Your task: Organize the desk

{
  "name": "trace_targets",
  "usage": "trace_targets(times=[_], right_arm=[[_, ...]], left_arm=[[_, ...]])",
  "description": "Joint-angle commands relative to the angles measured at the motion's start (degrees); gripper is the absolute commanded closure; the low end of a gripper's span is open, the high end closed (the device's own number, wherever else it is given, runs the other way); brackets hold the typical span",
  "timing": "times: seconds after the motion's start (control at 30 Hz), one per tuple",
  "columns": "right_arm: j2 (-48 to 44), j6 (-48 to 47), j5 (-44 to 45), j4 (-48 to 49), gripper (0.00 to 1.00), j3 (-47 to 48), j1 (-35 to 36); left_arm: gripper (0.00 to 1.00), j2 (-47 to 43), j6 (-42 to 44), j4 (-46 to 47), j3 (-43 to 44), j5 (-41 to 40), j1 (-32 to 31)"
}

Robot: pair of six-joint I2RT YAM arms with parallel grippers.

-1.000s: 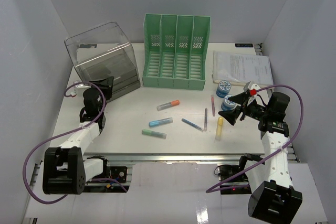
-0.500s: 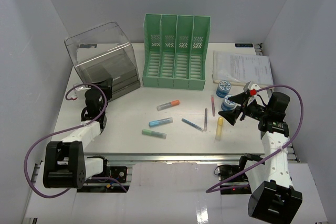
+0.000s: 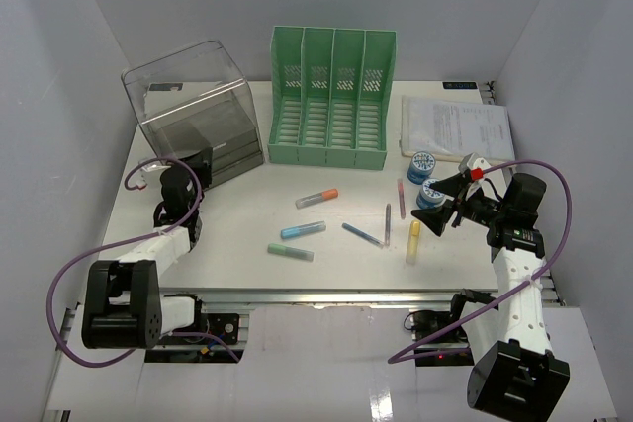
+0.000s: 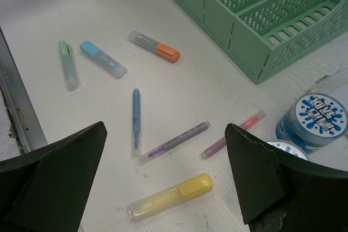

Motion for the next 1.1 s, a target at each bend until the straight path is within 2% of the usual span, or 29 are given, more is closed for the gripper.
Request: trace_targets(times=[0.0, 0.13, 0.27, 0.4, 0.5, 0.6, 0.67, 0.7, 0.8, 0.9, 0.93, 1.07], right_arm=[[0.16, 0.18, -1.78, 1.20, 0.04, 0.08, -0.31], [0.40, 2.37, -3.24, 3.25, 0.03, -0.44, -0.09], [2.41, 8.81, -4.21, 7.57, 0.02, -0.40, 2.45], [7.17, 12.02, 6.83, 7.25, 0.00, 6.60, 15.25], [13.91, 16.65, 16.96, 7.35, 0.05, 13.99, 27.64], [22.67, 23.75, 20.04, 8.47, 0.06, 24.82, 37.03], [30.23, 27.04, 18.86, 10.97, 0.04, 29.70, 39.69], [32.91, 28.72, 17.74, 13.21, 0.02, 32.10, 40.71], [43.30, 37.07, 8.71, 23.46, 0.09, 41.09, 43.78], [51.71, 48.83, 4.48, 45.48, 0.10, 45.87, 44.91], [55.39, 53.11, 4.35, 48.31, 0.10, 48.51, 45.29], [65.56, 58.28, 5.65, 55.77, 0.09, 55.77, 47.07]], left_arm=[[0.98, -3.64, 1.79, 2.14, -1.66, 1.92, 0.52], [1.00, -8.35, 2.23, 1.13, -3.66, 5.86, 0.52], [1.00, -14.03, 2.47, -1.22, -4.91, 7.95, 0.52], [1.00, -19.45, 2.19, -4.26, -5.12, 9.49, 0.52], [1.00, -22.18, 1.37, -5.81, -4.81, 11.41, 0.60], [1.00, -23.49, 0.99, -6.85, -4.33, 12.18, 0.60], [1.00, -23.69, 0.98, -7.20, -3.91, 12.44, 0.60], [1.00, -23.63, 0.98, -7.31, -3.80, 12.53, 0.60], [1.00, -23.30, 0.61, -7.27, -3.90, 12.71, 0.60], [1.00, -22.90, -0.43, -6.79, -4.01, 13.20, 0.60], [1.00, -22.77, -0.50, -6.66, -3.76, 13.45, 0.60], [1.00, -22.52, 0.24, -7.51, -1.66, 14.49, 0.60]])
